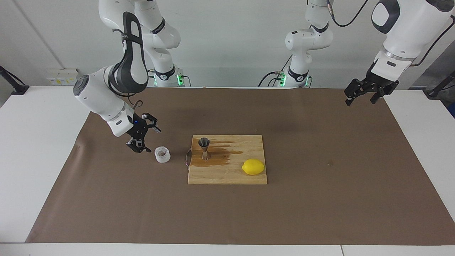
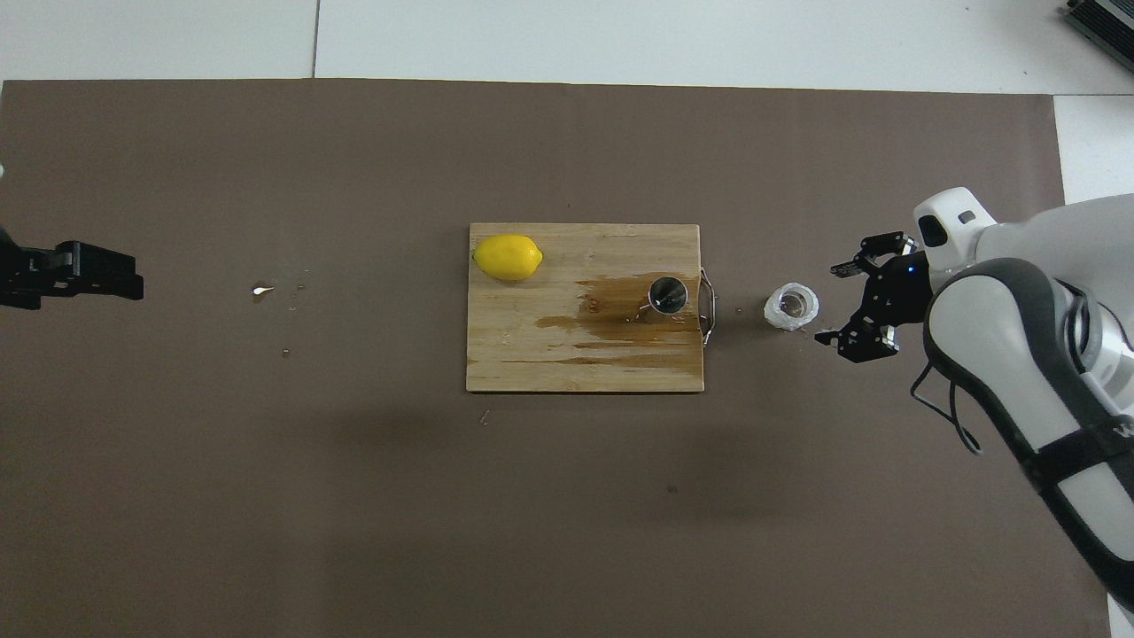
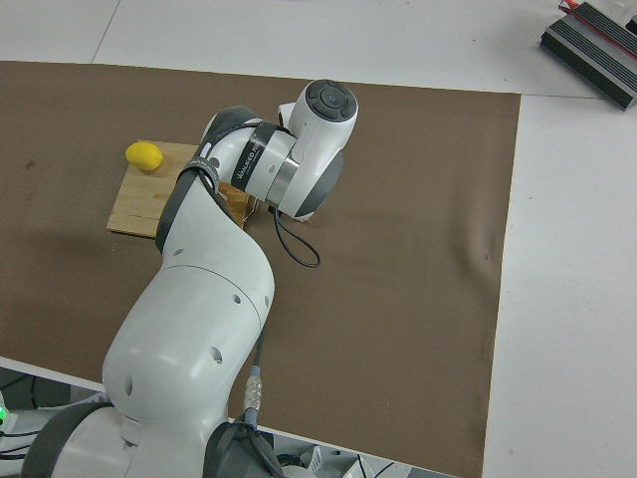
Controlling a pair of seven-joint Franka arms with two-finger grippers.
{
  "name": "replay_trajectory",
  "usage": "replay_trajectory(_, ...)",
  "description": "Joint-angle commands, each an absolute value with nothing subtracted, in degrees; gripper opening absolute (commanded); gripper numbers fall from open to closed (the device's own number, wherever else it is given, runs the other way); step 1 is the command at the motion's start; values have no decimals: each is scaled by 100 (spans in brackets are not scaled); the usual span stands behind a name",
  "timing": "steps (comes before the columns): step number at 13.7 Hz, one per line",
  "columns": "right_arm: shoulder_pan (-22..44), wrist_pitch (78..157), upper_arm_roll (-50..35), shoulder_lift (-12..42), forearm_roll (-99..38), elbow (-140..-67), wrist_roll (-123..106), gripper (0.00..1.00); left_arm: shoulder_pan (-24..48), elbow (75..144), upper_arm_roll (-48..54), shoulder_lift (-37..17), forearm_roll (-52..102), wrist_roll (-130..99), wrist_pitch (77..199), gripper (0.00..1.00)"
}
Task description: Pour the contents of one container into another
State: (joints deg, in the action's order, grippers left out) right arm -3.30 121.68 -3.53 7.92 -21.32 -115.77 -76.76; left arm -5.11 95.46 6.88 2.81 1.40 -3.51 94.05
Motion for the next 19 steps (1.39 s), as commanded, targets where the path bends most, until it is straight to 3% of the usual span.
replay_trajectory(1,-158,12191,-386,739,-980,-11514,-5598,100,-580,9606,721,360,193,-343,9343,100)
replay_trajectory(7,-114,11665,-369,624,112,-11243,-1992,100,-580,9606,721,369,193,-343,9343,100)
replay_trajectory(10,-105,10166,-387,580,255,-10340,-383,100,-580,9606,721,369,193,-343,9343,100)
replay_trajectory(13,-184,9371,-334,388,123,-9469,-114,100,-580,9606,721,360,193,-343,9343,100)
replay_trajectory(16,-343,9298,-325,-87,-593,-9317,-89,100,-580,9606,721,369,193,-343,9343,100)
replay_trajectory(19,-343,9081,-343,-149,173,-9369,-97,100,-580,9606,721,360,193,-343,9343,100)
